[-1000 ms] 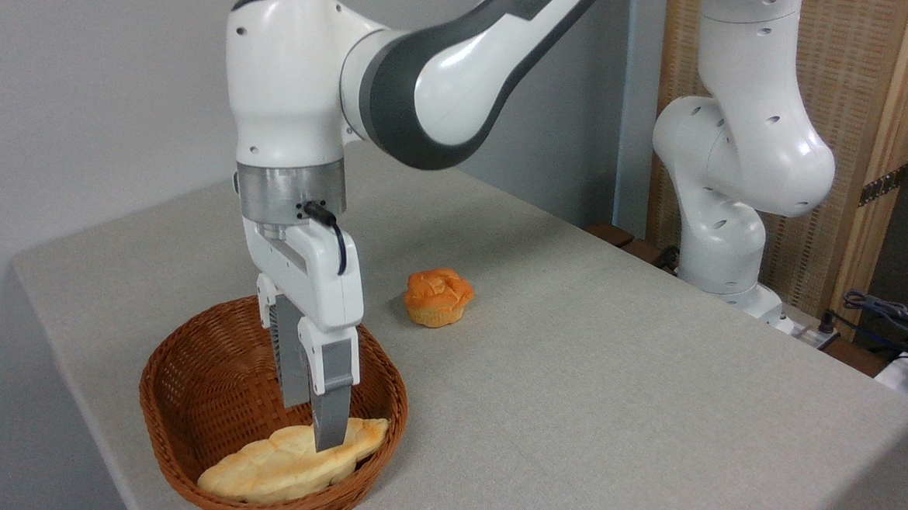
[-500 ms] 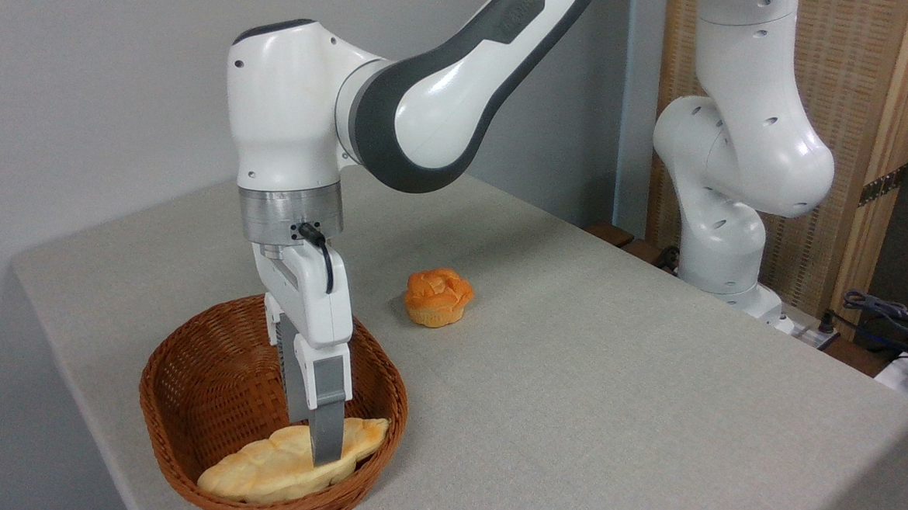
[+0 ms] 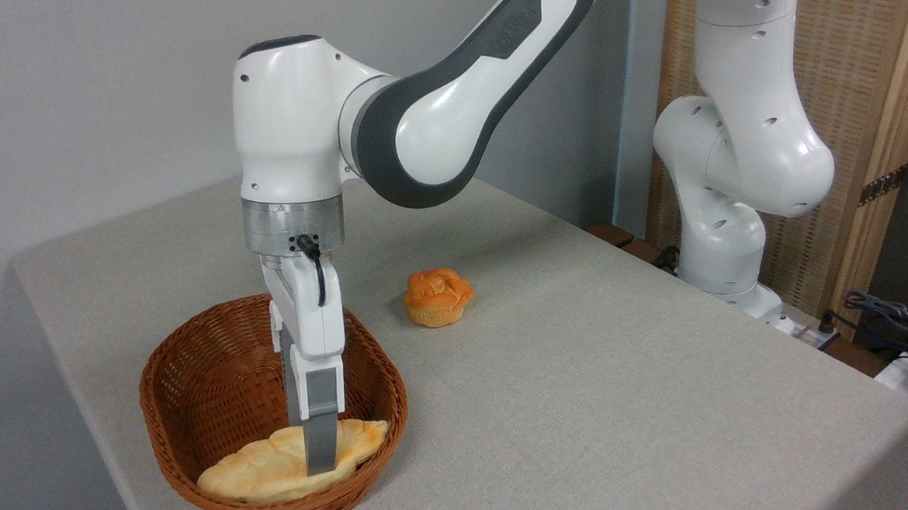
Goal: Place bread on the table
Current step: 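Close the gripper on the middle of the long bread roll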
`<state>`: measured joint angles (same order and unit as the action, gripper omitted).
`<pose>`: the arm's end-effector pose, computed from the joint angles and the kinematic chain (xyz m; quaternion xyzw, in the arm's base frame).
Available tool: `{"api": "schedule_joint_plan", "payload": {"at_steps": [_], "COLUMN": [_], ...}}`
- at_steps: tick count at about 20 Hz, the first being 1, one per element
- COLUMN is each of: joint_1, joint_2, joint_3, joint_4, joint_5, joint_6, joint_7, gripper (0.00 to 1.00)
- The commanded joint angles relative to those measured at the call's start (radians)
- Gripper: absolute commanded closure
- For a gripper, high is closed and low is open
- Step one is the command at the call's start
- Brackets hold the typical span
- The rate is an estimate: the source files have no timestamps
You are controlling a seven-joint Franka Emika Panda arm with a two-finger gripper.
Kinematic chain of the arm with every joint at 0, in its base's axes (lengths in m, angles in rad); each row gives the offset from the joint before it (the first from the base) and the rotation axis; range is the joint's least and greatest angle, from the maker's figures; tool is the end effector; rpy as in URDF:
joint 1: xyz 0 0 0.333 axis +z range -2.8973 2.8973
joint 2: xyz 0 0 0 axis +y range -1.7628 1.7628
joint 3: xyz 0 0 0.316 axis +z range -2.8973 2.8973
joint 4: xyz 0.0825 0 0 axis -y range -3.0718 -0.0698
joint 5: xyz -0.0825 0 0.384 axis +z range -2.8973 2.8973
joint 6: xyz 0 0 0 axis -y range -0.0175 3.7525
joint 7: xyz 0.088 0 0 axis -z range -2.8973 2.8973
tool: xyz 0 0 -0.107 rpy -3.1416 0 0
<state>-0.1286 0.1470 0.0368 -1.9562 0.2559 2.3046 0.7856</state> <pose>0.6064 -0.0513 0.4231 -0.8608 0.4878 -0.0578 0.1331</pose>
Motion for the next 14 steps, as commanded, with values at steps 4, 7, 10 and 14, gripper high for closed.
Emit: {"api": "schedule_joint_plan", "payload": {"at_steps": [4,7,10,14], "joint_1": [0.000,0.003,0.003,0.003], "joint_2": [0.002,0.000,0.000,0.002], "joint_3": [0.017,0.018,0.018,0.018], "joint_4": [-0.012,-0.012,-0.012,-0.012], "joint_5": [0.017,0.017,0.017,0.039], "joint_6": [0.052,0.068,0.068,0.070], "joint_7": [0.040,0.040,0.040,0.040], "gripper": [0.00,0.00,0.00,0.00]}}
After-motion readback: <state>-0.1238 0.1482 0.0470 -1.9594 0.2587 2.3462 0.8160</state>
